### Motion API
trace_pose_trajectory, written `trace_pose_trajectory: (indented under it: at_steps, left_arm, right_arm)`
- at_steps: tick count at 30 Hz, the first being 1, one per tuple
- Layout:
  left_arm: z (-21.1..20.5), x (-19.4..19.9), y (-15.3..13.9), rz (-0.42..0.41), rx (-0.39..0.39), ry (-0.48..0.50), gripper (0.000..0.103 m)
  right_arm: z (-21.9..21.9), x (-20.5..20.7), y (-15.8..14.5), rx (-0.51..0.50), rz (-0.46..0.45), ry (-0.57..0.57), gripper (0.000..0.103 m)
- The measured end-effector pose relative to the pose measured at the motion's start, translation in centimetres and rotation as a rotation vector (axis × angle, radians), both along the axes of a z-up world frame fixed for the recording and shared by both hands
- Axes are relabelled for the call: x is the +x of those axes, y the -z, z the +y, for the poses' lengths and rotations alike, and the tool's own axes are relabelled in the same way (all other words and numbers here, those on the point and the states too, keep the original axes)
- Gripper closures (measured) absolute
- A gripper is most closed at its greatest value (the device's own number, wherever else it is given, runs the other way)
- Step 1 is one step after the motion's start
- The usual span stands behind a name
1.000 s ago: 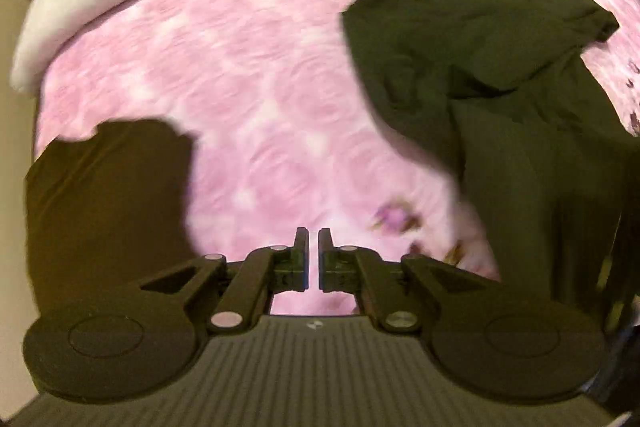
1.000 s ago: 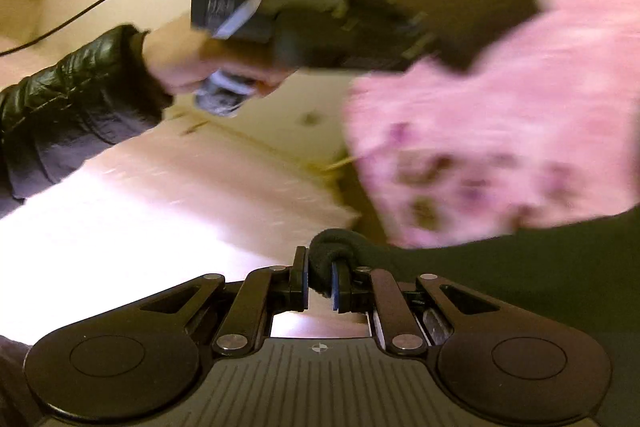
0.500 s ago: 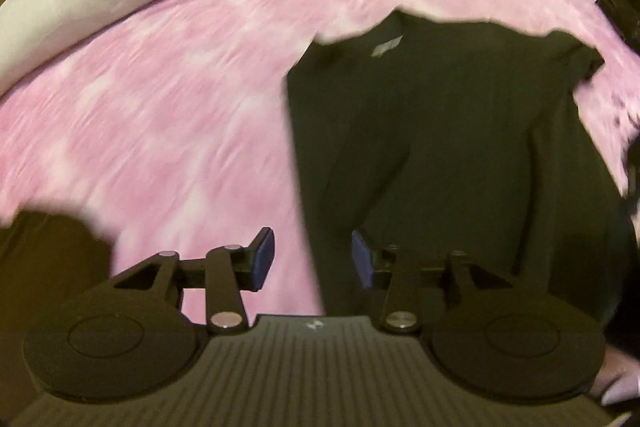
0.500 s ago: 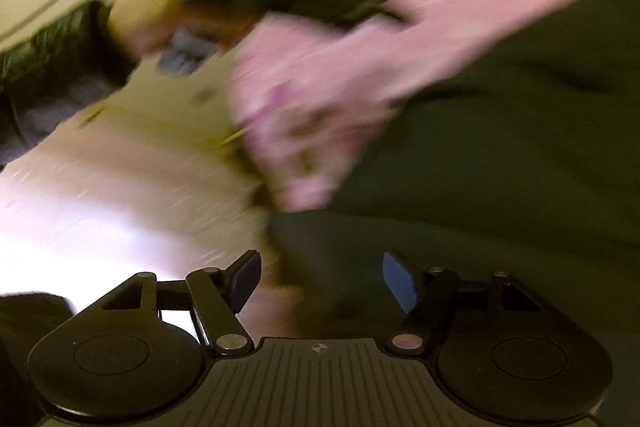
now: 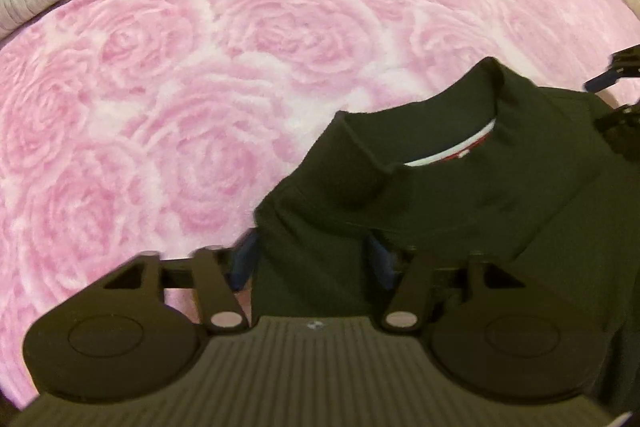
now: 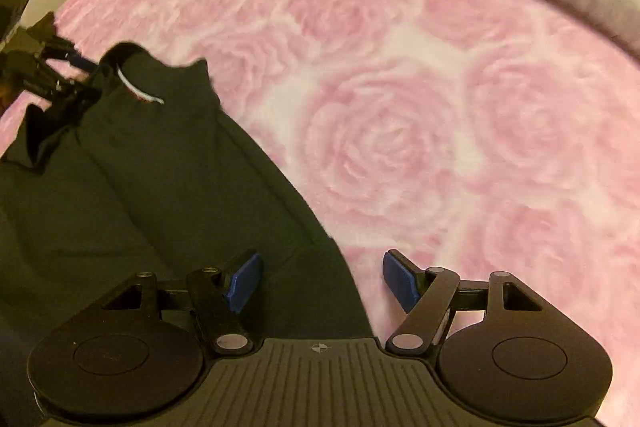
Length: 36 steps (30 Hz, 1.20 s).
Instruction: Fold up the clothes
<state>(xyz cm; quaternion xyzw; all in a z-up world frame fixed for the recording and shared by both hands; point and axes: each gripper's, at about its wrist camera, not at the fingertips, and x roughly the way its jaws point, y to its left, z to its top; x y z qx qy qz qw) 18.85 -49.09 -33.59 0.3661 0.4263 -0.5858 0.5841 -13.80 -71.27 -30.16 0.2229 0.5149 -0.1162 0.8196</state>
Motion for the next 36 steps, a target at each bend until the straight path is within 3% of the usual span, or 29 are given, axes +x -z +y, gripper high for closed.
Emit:
trace_pose_trajectory:
  at_steps: [1, 2, 3, 5, 8, 13, 16, 19, 21, 23, 24, 27, 30, 32, 34, 36]
  left_arm:
    - [0.1, 0.0, -0.4, 0.014, 0.007, -0.003, 0.098]
    - [0.2, -0.1, -0.8, 0.026, 0.014, -0.006, 0.098]
    - [0.2, -0.4, -1.5, 0.021, 0.013, -0.006, 0.099]
    - [0.0, -1.1, -3.4, 0.011, -0.005, 0.004, 0.099]
    - [-1.4, -1.6, -6.9, 0.053, -0.063, 0.002, 0.099]
    - [-8.1, -1.2, -10.5, 0.105, -0.175, 0.001, 0.098]
    - [-13.3, -0.9, -10.7, 0.113, -0.213, 0.001, 0.098]
    - [-18.4, -0.2, -8.7, 0.09, -0.181, -0.044, 0.096]
    - [-20.7, 0.3, -6.6, 0.031, -0.133, -0.112, 0.087]
    - [-21.2, 1.1, -5.3, 0.016, -0.123, -0.18, 0.083]
    - [-20.8, 1.5, -5.1, 0.023, -0.134, -0.204, 0.077]
    - [-18.0, 1.9, -5.2, 0.052, -0.157, -0.219, 0.071]
    - [-14.4, -0.2, -5.6, -0.037, -0.15, -0.105, 0.067]
    - [-12.5, -3.0, -5.9, -0.112, -0.159, 0.025, 0.066]
    - [-11.4, -5.9, -6.2, -0.122, -0.178, 0.114, 0.063]
    - [-11.3, -9.2, -6.3, -0.077, -0.203, 0.185, 0.055]
  right_arm:
    - [-0.5, 0.1, 0.7, 0.019, -0.006, 0.004, 0.055]
    - [-0.9, 0.3, 1.3, 0.038, -0.012, 0.008, 0.089]
    - [-1.4, 0.4, 2.0, 0.057, -0.018, 0.012, 0.099]
    - [-2.2, 0.3, 1.6, 0.061, -0.029, 0.011, 0.1]
    - [-2.9, -1.2, -3.2, -0.02, -0.042, -0.019, 0.1]
    - [-7.1, -2.8, -8.7, -0.166, -0.039, -0.006, 0.1]
    - [-11.8, -2.2, -10.7, -0.231, -0.057, 0.086, 0.1]
    - [-15.6, 0.0, -10.8, -0.281, -0.053, 0.121, 0.1]
    - [-16.5, 2.1, -9.1, -0.329, -0.018, 0.11, 0.096]
    - [-16.4, 3.6, -7.4, -0.411, 0.021, 0.111, 0.072]
    - [-15.7, 3.9, -6.7, -0.481, 0.041, 0.126, 0.071]
    - [-14.5, 1.9, -5.9, -0.384, -0.031, 0.219, 0.065]
    - [-11.9, -2.0, -5.1, -0.31, -0.03, 0.305, 0.061]
    - [-10.3, -4.6, -4.7, -0.261, -0.02, 0.359, 0.06]
    - [-7.9, -7.1, -4.1, -0.213, -0.005, 0.404, 0.06]
    - [-5.8, -9.0, -4.1, -0.179, 0.01, 0.443, 0.06]
